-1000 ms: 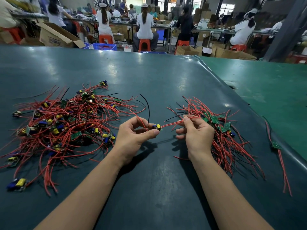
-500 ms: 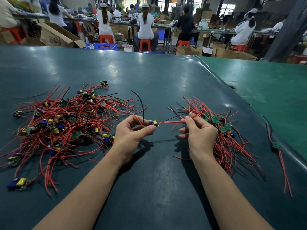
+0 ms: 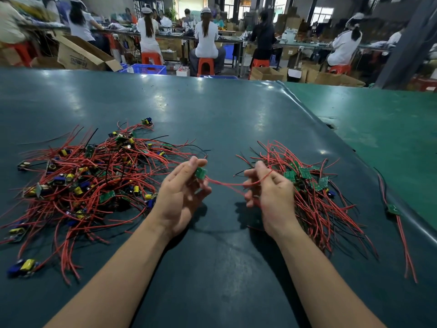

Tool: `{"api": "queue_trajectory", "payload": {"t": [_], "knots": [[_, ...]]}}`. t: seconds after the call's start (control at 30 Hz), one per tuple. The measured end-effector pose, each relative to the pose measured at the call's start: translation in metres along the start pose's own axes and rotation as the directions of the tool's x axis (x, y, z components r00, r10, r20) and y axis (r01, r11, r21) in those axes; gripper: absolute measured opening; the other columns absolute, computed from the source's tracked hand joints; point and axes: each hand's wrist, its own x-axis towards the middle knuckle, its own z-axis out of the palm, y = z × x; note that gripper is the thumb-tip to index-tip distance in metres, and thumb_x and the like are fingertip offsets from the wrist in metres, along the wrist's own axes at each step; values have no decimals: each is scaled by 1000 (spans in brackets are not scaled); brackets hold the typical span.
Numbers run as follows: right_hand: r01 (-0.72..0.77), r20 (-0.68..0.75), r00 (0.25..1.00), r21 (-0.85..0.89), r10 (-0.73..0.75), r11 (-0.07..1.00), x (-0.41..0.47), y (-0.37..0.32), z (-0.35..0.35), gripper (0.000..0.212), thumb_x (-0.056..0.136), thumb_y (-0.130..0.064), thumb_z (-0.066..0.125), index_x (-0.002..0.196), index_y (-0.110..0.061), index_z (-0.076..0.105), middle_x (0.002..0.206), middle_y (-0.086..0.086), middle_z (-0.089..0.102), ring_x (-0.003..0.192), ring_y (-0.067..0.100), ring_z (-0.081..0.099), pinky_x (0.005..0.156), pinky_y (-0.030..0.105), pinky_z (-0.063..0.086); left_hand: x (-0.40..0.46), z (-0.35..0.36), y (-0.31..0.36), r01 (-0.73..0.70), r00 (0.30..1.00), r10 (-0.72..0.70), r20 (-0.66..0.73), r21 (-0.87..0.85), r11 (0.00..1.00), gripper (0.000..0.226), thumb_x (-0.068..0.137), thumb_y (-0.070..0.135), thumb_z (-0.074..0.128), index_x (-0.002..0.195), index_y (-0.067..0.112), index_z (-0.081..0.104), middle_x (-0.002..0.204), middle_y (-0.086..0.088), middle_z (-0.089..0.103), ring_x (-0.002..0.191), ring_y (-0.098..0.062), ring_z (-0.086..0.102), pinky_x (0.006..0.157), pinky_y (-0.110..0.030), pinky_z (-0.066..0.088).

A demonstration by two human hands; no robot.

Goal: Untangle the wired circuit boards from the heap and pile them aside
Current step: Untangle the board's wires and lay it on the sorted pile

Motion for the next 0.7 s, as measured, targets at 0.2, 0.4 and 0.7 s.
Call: {"api": "queue_trajectory", "payload": {"t": [0.2, 0.4, 0.7], "knots": [[-62, 351, 931, -108, 97, 992, -15, 1, 9, 20, 80, -34, 68, 79, -17, 78, 56, -2, 55, 43, 7, 43, 38, 16, 33, -7, 4, -8, 91, 967, -130, 218, 178, 980, 25, 84, 32, 61, 77, 12, 72, 70, -3, 60, 62, -13, 57, 65, -26, 51], [-144, 384, 910, -61, 156, 988, -15, -1, 5, 39, 74, -37, 70, 87, 0, 72, 47, -3, 36, 37, 8, 26, 40, 14, 22, -11, 7, -8, 98, 954, -168, 247, 273, 957, 25, 84, 26, 58, 70, 9, 70, 68, -2, 63, 57, -10, 59, 49, -20, 48], [-246, 463, 851, -68, 249, 967, -11, -2, 0, 22, 81, -34, 67, 69, -15, 67, 47, -5, 32, 40, 6, 25, 37, 12, 20, -11, 7, -9, 80, 947, -209, 244, 449, 890, 34, 78, 45, 64, 71, 13, 74, 53, -3, 52, 33, -7, 34, 36, -14, 23]]}}
